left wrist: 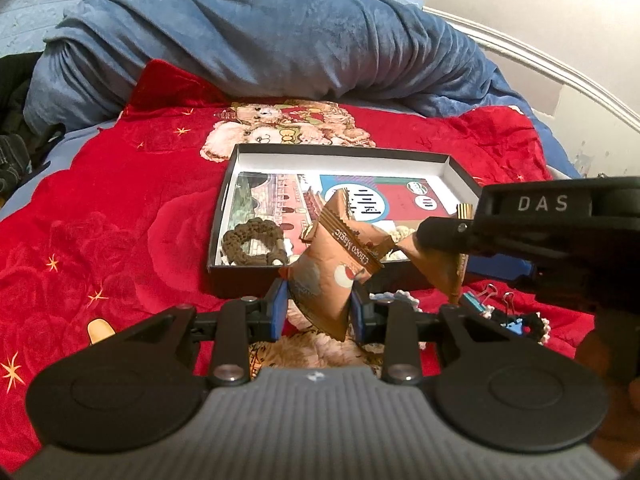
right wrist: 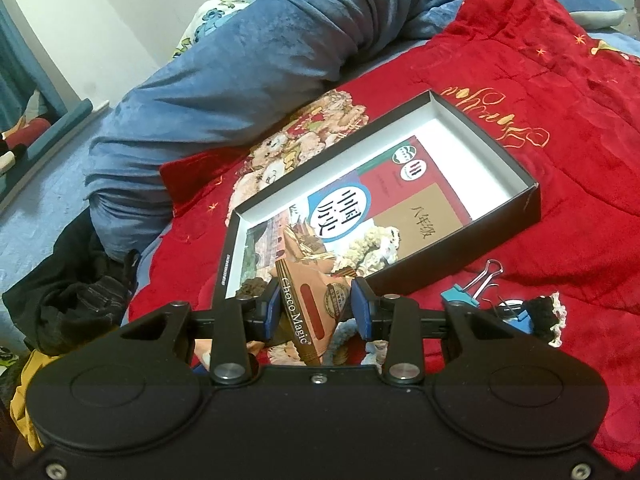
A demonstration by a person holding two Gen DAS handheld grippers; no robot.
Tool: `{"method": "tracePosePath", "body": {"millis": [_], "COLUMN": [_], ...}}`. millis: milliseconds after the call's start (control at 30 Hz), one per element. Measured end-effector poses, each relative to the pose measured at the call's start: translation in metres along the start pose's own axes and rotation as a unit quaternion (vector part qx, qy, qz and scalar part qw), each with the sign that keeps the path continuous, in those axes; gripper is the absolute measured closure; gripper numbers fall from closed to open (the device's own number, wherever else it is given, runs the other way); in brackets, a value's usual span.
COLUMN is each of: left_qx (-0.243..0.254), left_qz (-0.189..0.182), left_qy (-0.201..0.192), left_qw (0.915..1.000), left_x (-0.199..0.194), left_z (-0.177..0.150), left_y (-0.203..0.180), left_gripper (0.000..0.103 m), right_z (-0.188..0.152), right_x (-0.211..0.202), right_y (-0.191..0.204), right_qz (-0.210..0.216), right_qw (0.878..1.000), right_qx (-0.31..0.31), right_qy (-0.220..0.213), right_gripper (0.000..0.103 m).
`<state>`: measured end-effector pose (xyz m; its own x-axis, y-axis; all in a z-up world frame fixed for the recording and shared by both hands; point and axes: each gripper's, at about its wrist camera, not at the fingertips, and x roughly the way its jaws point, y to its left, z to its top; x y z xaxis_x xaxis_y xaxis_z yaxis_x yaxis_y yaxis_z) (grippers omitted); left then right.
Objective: Organize objects
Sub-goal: 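Lift the packet with the left tool while the right tool lifts its packet toward the box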
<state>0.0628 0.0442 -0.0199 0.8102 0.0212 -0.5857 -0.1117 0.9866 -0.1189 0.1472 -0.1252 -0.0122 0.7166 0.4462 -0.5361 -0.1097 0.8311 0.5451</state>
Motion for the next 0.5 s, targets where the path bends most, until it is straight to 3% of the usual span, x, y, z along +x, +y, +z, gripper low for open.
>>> {"method": "tracePosePath", "body": {"millis": [500], "left_qx": [-0.003], "left_qz": [0.009], "left_qy": [-0.012], "left_qw": [0.9999], "left_x": [-0.003], "left_z": [0.002], "left_y": [0.003], "left_gripper": [0.067], "right_z": [0.002], "right_x": [-0.011], "right_y": [0.005], "right_qz": [0.016], "right_qw": [1.0], "right_qx": [-0.009], "right_qy": [-0.021], "right_gripper": [0.068]}}
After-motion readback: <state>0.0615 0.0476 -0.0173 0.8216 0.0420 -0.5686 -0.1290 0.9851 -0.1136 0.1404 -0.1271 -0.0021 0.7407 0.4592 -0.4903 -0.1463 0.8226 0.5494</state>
